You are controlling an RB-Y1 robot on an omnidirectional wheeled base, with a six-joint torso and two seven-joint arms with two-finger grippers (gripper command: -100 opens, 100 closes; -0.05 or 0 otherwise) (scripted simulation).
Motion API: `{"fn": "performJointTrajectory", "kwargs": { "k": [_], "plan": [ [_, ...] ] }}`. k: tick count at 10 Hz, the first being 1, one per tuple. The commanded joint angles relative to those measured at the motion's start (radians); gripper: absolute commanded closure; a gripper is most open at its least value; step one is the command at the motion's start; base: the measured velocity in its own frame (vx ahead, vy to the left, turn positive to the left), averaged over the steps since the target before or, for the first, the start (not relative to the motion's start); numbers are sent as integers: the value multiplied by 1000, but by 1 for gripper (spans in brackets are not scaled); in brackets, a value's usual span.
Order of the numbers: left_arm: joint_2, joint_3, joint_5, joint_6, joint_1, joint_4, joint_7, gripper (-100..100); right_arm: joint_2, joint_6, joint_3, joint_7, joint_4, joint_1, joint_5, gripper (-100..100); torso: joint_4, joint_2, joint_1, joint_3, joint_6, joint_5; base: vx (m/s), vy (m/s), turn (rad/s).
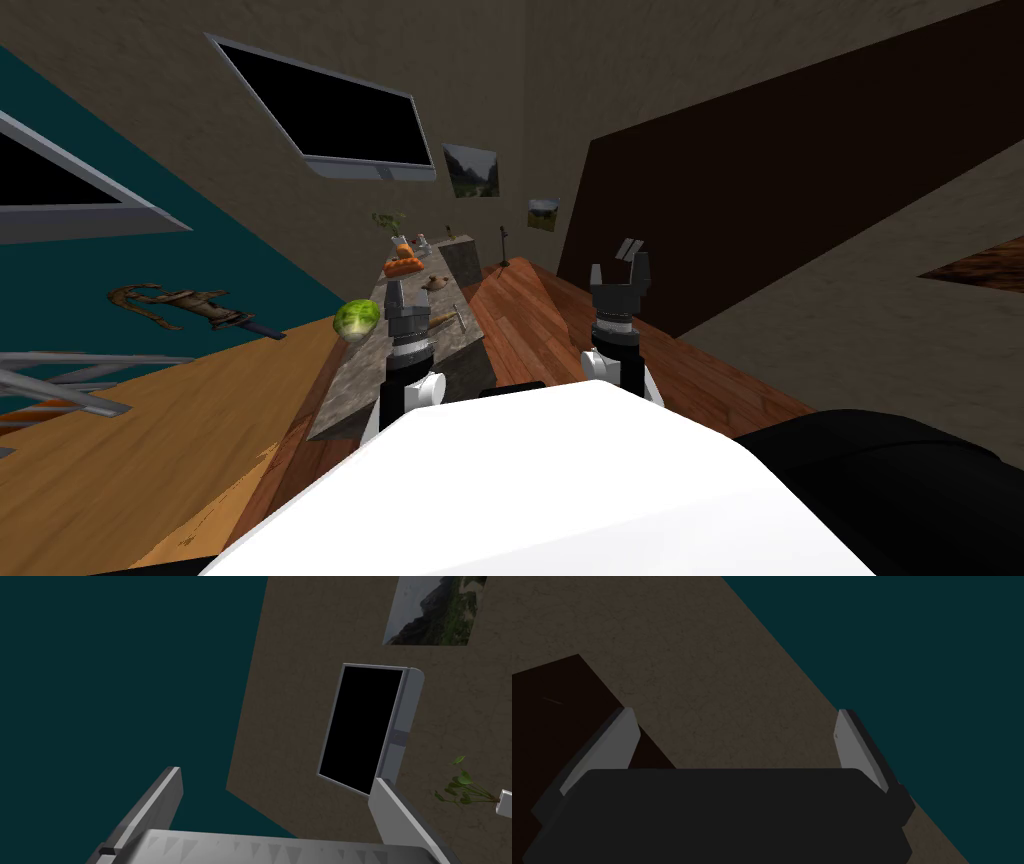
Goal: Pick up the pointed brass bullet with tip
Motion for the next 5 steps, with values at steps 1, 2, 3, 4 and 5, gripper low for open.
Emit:
{"fn": "performJointTrajectory", "kwargs": {
  "k": [1,2,3,4,5],
  "plan": [
    [39,19,9,21,-3,3,18,-100,0,0,0,0,0,0,0,0,0,0,0,0,0,0,-2,-16,-15],
    [56,31,16,35,-5,6,30,-100,0,0,0,0,0,0,0,0,0,0,-1,0,0,0,-6,-25,-17],
    [72,46,23,53,-7,8,44,-100,0,0,0,0,0,0,0,0,0,0,-1,0,0,0,-4,-28,-19],
    [88,63,32,74,-10,11,60,-100,0,0,0,0,0,0,0,0,0,0,-1,0,0,0,-1,-29,-29],
    [104,83,42,99,-13,14,79,-100,0,0,0,0,0,0,0,0,0,0,-2,0,0,0,-2,-29,-36]
  ]
}}
